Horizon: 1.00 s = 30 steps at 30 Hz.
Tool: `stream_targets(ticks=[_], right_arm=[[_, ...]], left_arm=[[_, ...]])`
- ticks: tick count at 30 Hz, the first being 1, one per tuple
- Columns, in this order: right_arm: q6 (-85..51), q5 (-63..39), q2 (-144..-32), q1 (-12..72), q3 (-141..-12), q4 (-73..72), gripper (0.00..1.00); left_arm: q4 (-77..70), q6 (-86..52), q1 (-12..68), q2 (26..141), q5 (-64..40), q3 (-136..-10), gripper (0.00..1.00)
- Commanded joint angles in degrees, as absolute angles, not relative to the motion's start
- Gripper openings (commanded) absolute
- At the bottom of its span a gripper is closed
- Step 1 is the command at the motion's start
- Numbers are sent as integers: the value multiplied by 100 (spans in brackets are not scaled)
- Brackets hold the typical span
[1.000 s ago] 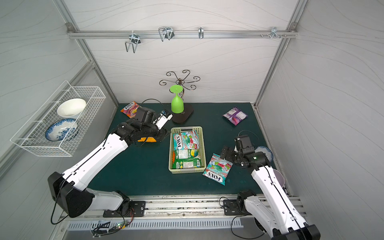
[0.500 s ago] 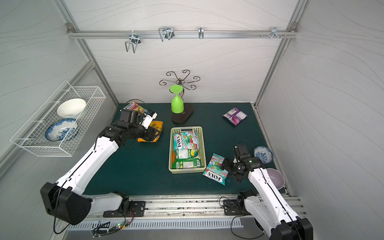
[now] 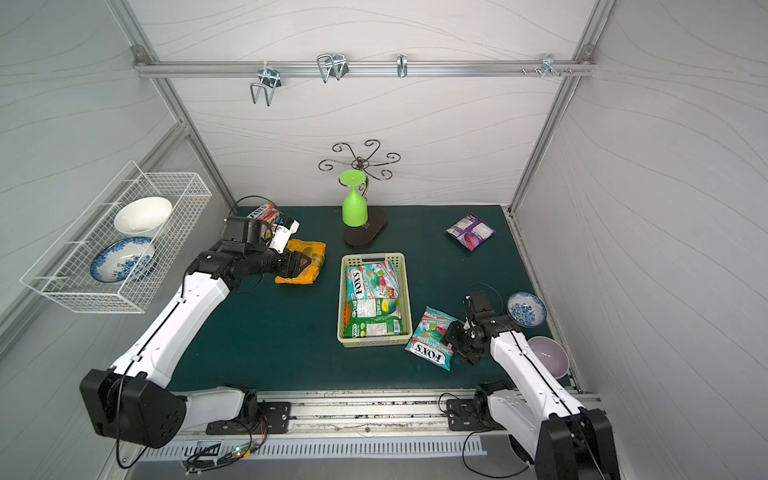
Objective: Put the candies in the basket
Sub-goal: Pick up the candy at the center of the board.
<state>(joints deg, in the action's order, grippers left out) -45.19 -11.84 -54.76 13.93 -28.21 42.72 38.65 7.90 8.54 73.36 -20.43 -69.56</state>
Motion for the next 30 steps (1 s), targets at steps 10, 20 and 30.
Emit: stream_targets(ticks=[10, 20, 30], right_arm=[[-4100, -1061, -5822, 1141, -2801, 3785, 42], [-3981, -1029, -6058, 1082, -2681, 3431, 15], [-3465, -732, -5796, 1075, -3248, 3845, 0]], left_arm=[[3662, 640, 660, 7251, -2283, -6949, 71], [3693, 581, 589, 7242, -2338, -6974, 75], [3619, 567, 563, 7207, -2363, -6891, 75]])
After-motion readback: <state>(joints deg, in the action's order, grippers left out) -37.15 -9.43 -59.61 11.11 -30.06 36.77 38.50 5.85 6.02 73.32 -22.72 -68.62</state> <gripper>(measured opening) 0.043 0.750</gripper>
